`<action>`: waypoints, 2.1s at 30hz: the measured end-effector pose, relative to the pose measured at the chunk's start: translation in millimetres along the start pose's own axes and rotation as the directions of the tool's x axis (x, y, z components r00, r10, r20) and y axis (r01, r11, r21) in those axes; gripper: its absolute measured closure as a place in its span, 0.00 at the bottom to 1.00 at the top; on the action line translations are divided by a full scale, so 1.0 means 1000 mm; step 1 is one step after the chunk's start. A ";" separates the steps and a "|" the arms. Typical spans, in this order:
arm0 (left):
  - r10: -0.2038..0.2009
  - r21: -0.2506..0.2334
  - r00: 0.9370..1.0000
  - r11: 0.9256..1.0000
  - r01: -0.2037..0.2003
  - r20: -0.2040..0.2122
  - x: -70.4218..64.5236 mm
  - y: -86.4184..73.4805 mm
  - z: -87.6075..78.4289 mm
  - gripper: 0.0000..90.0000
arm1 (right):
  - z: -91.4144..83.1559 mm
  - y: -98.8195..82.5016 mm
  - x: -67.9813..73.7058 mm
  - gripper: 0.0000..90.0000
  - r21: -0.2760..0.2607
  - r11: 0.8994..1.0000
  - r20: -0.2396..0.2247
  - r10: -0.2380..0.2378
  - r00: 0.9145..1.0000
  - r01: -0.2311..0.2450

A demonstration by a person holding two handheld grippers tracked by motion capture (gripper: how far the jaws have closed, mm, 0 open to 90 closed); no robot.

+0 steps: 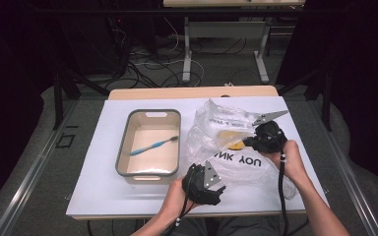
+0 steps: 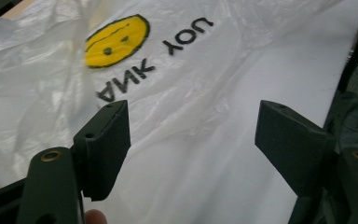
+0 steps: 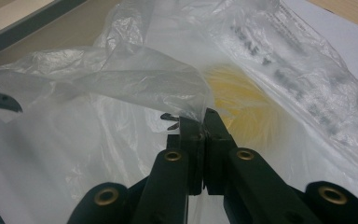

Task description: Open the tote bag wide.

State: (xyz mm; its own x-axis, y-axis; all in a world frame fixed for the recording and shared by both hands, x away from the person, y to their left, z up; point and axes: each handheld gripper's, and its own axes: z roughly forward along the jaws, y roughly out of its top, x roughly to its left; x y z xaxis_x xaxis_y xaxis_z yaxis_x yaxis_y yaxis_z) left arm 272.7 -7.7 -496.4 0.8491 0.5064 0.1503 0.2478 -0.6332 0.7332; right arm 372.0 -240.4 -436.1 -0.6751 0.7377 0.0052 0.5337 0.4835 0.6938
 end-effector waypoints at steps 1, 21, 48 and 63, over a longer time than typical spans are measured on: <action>0.011 0.005 1.000 1.000 -0.011 0.015 -0.001 0.001 0.002 0.31 | 0.000 0.000 0.001 1.00 0.002 1.000 0.001 0.004 1.000 -0.004; 0.027 0.099 0.999 0.995 -0.031 0.043 -0.005 -0.014 0.061 0.56 | 0.005 0.000 0.005 1.00 0.023 1.000 0.000 -0.002 1.000 0.002; -0.025 0.029 0.999 0.999 0.024 0.020 0.014 -0.013 0.047 1.00 | -0.004 0.000 0.003 1.00 -0.013 1.000 0.018 -0.013 1.000 0.014; -0.046 -0.042 0.999 0.998 0.046 -0.020 0.032 -0.009 0.004 1.00 | -0.014 0.002 0.000 1.00 -0.044 0.999 0.042 0.017 0.999 -0.015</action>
State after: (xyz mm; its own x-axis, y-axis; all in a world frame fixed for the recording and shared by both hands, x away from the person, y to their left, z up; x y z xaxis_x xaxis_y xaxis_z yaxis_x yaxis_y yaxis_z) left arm 299.6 12.1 -500.9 0.8274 0.5466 0.1291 0.2667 -0.5846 0.7662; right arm 365.9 -246.3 -424.2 -0.6441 0.7648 -0.0128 0.5213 0.4511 0.7244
